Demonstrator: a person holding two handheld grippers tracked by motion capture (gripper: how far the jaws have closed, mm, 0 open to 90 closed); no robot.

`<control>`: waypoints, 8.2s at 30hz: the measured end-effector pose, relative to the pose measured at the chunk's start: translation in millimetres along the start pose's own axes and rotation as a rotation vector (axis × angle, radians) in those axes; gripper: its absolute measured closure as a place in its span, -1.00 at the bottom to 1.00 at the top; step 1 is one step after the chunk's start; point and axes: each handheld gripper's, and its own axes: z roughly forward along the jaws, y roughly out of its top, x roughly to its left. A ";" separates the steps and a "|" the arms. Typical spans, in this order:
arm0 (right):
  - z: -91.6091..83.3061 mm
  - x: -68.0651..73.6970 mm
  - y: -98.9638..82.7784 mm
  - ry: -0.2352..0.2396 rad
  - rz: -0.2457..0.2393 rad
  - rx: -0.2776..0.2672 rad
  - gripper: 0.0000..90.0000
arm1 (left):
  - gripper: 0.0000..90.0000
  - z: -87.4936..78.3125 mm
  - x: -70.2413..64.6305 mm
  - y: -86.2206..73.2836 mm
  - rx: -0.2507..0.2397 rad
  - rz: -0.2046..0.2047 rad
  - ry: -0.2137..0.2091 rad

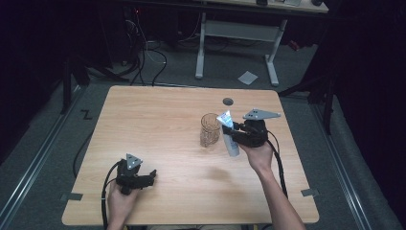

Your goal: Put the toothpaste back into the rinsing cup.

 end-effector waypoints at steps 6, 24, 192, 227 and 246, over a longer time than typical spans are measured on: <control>1.8 3.0 9.4 0.001 -0.007 -0.021 0.45 | -0.66 0.0 0.0 0.0 0.000 0.001 0.000; 18.1 3.2 28.8 -0.026 -0.012 -0.036 0.45 | -0.66 0.0 0.1 0.0 0.000 0.001 0.000; 97.1 -17.6 10.0 -0.111 -0.026 0.190 0.27 | -0.66 -0.6 0.1 -0.6 0.000 0.001 -0.001; 70.7 -25.1 -2.6 -0.035 0.100 0.110 -0.18 | -0.66 -0.6 0.1 -0.6 0.000 0.001 -0.001; 36.7 -36.3 -9.0 -0.078 0.124 0.027 -0.14 | -0.66 -0.5 0.0 -0.6 -0.001 -0.002 -0.001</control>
